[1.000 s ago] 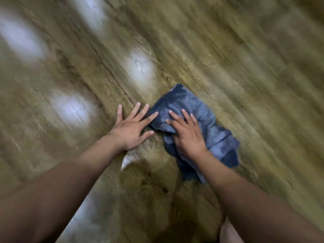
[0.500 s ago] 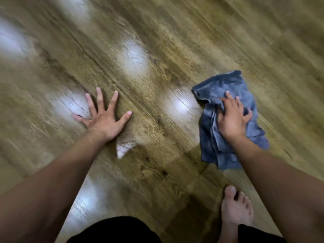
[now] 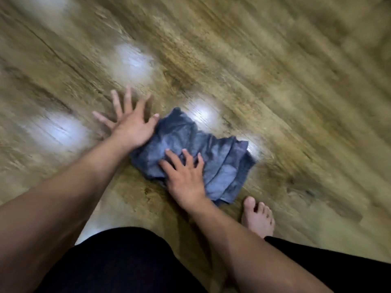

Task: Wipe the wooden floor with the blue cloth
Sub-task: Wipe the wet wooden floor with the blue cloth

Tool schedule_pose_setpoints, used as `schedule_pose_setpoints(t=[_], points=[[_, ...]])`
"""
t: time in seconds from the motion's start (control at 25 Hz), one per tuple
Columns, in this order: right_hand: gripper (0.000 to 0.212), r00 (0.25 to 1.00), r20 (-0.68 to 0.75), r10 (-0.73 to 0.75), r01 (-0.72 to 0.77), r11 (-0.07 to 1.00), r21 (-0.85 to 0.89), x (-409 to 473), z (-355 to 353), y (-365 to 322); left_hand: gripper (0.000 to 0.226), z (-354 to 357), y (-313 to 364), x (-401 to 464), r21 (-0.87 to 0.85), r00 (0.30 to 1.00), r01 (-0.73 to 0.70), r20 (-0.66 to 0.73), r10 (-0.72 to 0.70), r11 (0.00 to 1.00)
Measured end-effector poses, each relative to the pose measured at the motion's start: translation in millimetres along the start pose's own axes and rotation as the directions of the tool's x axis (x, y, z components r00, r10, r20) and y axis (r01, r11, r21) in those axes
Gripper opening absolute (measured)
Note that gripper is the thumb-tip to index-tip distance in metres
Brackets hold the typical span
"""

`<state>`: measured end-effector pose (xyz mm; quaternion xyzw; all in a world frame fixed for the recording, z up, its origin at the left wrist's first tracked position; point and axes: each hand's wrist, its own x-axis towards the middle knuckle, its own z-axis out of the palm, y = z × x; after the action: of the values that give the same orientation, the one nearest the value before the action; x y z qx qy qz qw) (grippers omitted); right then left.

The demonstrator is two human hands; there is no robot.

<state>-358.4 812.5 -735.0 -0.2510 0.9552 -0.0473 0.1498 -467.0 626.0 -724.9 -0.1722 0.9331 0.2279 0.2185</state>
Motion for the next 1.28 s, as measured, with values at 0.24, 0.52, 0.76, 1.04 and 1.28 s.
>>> schedule_pose_setpoints(t=[0.24, 0.52, 0.76, 1.04, 1.28], points=[[0.055, 0.939, -0.016, 0.345, -0.345, 0.937, -0.06, -4, -14, 129, 0.063, 22, 62, 17, 0.091, 0.976, -0.145, 0.179, 0.127, 0.985], [0.059, 0.337, 0.009, 0.941, -0.934, 0.333, 0.129, -45, -34, 326, 0.082, 41, 60, 22, 0.191, 0.974, -0.048, 0.228, 0.003, 0.98], [0.064, 0.624, -0.128, 0.771, -0.778, 0.628, -0.015, -3, -29, 226, 0.081, 38, 60, 23, 0.17, 0.97, -0.028, 0.242, -0.014, 0.985], [0.059, 0.978, -0.025, 0.209, -0.208, 0.978, 0.018, 56, -21, 73, 0.056, 5, 12, 12, -0.086, 0.983, -0.138, 0.111, 0.147, 0.987], [0.049, 0.998, 0.04, 0.046, -0.047, 0.999, 0.013, 75, -13, 29, 0.069, -18, -136, -51, -0.288, 0.905, 0.338, -0.162, -0.393, 0.896]])
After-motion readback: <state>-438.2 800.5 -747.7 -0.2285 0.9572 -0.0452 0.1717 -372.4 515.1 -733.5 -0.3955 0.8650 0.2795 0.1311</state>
